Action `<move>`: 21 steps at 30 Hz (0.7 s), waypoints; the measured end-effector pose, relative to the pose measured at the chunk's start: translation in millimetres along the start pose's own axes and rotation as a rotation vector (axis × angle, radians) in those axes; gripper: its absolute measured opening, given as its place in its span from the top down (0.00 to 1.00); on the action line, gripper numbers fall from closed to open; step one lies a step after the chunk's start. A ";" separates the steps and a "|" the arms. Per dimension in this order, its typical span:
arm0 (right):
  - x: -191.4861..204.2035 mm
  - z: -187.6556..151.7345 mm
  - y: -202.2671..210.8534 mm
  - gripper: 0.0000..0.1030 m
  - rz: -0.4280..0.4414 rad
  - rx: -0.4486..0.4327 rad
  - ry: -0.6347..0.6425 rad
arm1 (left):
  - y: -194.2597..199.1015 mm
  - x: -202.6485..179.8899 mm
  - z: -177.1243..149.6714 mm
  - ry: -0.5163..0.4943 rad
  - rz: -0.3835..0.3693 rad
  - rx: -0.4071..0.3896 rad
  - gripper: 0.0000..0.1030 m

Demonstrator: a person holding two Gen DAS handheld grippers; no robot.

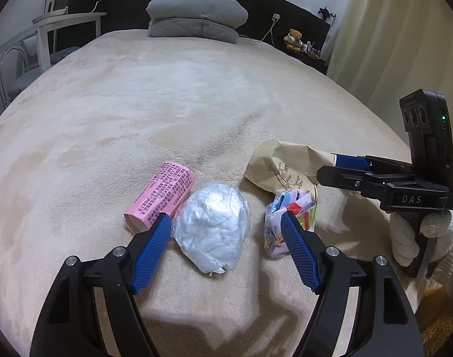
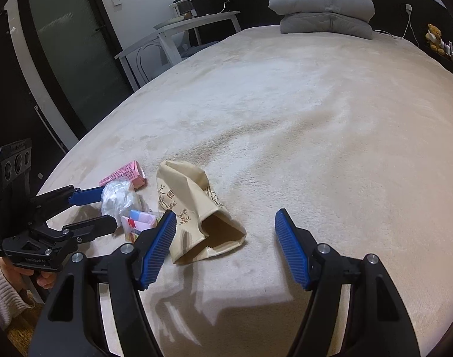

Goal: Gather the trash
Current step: 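Grasp the white plastic bag with the left gripper while the right gripper grasps the tan paper bag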

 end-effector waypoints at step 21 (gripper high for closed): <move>23.2 -8.3 16.1 0.81 -0.095 -0.054 0.119 | 5.1 -6.5 2.0 -0.057 0.027 -0.045 0.55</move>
Point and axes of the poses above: each gripper's, at about its wrist camera, not at the fingertips, and y roughly against the way its jaws point, x to its left, z to its top, the point moved 3 cm from there along -y, roughly the way its jaws point, and after that the axes turned 7 degrees about x, right-handed, at the moved point
